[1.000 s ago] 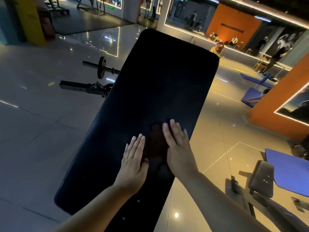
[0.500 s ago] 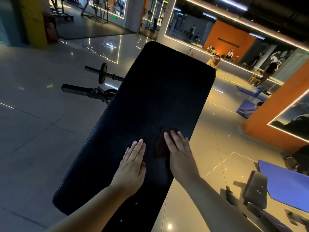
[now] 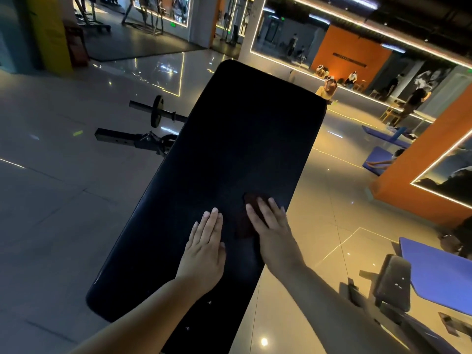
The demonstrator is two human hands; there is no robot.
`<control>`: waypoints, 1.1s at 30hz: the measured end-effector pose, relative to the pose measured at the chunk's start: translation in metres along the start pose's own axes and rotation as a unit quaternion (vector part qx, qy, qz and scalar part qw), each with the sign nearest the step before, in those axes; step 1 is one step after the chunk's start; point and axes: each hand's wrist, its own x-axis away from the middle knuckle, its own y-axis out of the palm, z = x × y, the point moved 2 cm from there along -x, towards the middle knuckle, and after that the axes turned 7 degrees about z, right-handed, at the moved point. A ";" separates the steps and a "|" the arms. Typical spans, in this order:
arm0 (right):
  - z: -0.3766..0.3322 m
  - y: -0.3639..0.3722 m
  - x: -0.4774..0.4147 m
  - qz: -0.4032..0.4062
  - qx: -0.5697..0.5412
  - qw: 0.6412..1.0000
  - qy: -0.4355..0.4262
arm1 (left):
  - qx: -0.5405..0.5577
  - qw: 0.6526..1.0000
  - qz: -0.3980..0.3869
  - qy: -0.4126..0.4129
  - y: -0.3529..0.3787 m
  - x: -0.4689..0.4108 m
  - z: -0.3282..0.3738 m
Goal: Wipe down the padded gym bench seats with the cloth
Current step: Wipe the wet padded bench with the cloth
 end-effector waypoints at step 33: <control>0.096 -0.052 -0.107 0.065 -0.052 0.967 -0.240 | -0.074 0.978 0.123 -0.154 0.044 -0.069 0.120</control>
